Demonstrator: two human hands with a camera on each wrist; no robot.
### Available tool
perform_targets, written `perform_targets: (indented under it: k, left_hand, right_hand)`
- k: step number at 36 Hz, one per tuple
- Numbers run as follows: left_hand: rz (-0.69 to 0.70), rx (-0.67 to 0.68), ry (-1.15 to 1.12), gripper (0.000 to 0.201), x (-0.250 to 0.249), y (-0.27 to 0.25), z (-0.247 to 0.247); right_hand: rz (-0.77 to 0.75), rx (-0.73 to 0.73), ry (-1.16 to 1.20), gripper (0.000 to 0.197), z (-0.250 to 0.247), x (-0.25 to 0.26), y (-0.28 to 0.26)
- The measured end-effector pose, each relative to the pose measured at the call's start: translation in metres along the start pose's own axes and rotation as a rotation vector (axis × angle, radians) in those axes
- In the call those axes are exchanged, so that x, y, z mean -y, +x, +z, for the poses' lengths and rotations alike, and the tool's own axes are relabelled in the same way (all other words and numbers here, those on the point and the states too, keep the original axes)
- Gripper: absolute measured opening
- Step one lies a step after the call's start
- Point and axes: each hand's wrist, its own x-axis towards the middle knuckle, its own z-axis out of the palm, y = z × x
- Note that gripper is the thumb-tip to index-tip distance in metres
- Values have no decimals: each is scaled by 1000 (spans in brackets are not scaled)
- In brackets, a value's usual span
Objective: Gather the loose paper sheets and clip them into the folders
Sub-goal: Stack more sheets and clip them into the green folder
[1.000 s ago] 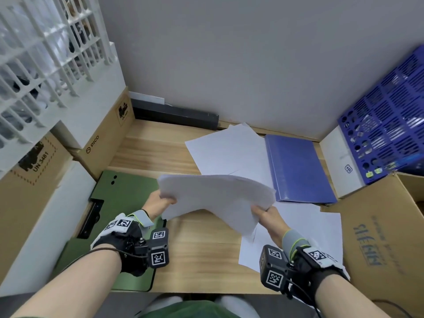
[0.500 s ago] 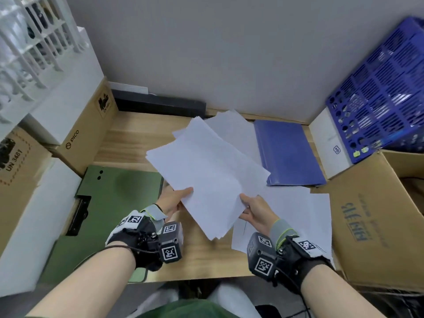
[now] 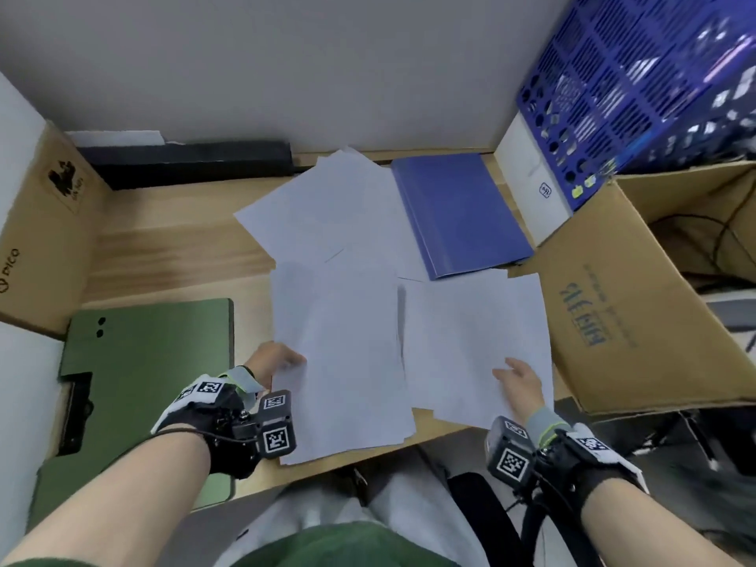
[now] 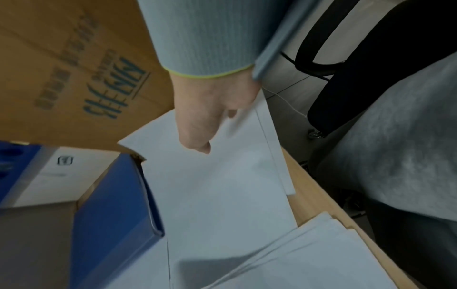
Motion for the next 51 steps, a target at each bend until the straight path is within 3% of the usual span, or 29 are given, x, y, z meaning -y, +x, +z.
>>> perform_targets:
  k: [5, 10, 14, 17, 19, 22, 28, 30, 39, 43, 51]
  left_hand:
    - [-11, 7, 20, 34, -4, 1, 13]
    - [-13, -6, 7, 23, -13, 6, 25]
    - [11, -6, 10, 22, -21, 11, 37]
    - [8, -5, 16, 9, -29, 13, 52]
    - [0, -3, 23, 22, -33, 19, 62]
    - [16, 22, 1, 6, -44, 11, 83]
    - [29, 54, -28, 4, -55, 13, 111]
    - [22, 56, -62, 11, -55, 11, 117]
    - [1, 26, -125, 14, -33, 6, 118]
    - [35, -106, -133, 19, -15, 3, 96]
    - [63, -518, -182, 31, 23, -16, 24]
  right_hand:
    - [14, -172, 8, 55, -16, -17, 16]
    - [31, -266, -73, 69, -27, -18, 35]
    - [135, -175, -3, 84, -29, -18, 51]
    - [160, -85, 32, 71, -28, -19, 62]
    - [141, -70, 36, 58, -28, -14, 66]
    - [106, -3, 67, 47, -25, -8, 75]
    - [149, 265, 109, 44, -13, 1, 94]
    - [166, 321, 107, 46, -8, 4, 94]
    - [183, 361, 21, 49, 12, 4, 92]
    - [176, 394, 4, 51, 23, 3, 82]
    - [94, 545, -134, 42, 56, 1, 32]
